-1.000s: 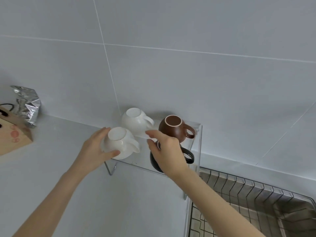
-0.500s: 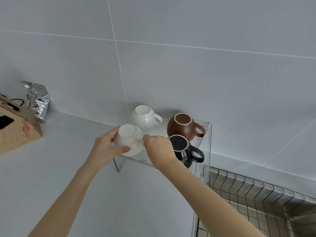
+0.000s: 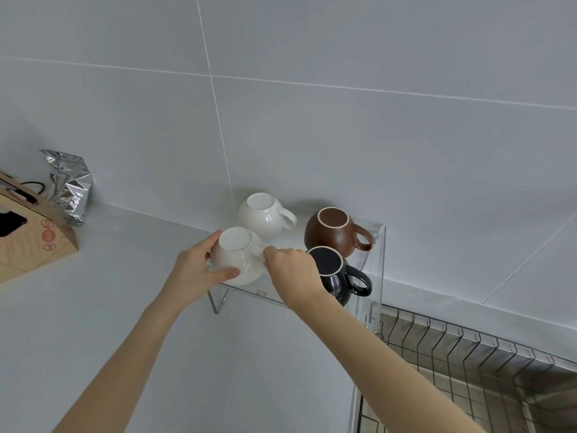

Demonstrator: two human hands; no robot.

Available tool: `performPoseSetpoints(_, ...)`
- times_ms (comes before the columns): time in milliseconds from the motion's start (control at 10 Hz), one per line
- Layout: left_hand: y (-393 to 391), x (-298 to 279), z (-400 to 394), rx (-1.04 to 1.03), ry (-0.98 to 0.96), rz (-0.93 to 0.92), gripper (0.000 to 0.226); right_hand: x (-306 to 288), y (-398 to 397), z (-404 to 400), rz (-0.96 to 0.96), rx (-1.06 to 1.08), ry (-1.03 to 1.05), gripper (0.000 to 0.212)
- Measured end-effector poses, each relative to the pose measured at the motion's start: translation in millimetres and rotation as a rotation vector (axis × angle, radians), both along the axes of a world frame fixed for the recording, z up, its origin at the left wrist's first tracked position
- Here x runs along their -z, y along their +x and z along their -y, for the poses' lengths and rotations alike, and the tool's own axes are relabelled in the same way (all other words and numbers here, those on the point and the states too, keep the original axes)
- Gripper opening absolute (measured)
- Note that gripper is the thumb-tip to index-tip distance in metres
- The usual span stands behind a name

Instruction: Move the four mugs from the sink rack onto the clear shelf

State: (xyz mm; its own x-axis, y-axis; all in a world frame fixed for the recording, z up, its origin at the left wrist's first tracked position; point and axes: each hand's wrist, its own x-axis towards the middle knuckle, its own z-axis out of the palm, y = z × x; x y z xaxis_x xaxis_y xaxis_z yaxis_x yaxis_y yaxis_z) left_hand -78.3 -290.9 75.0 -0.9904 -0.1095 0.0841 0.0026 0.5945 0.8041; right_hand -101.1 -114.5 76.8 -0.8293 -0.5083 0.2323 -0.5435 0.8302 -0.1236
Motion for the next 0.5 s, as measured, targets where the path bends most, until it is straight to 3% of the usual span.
performPoseSetpoints(200, 0, 0, 0, -0.007, 0.01, -0.005, 0.069, 1, 0, -1, 0.038, 0.001, -0.026, 0.014)
performPoseSetpoints(300, 0, -6, -3, -0.001, -0.034, 0.014, 0.065, -12, 7, -11, 0.147, -0.055, -0.216, 0.028)
performPoseSetpoints(400, -4, -14, -11, -0.012, -0.116, -0.01, 0.061, -42, 26, -38, 0.154, -0.023, -0.507, 0.035)
performPoseSetpoints(500, -3, -30, -31, -0.05, -0.077, -0.044, 0.071, -78, 60, -79, 0.12, 0.027, -1.002, 0.02)
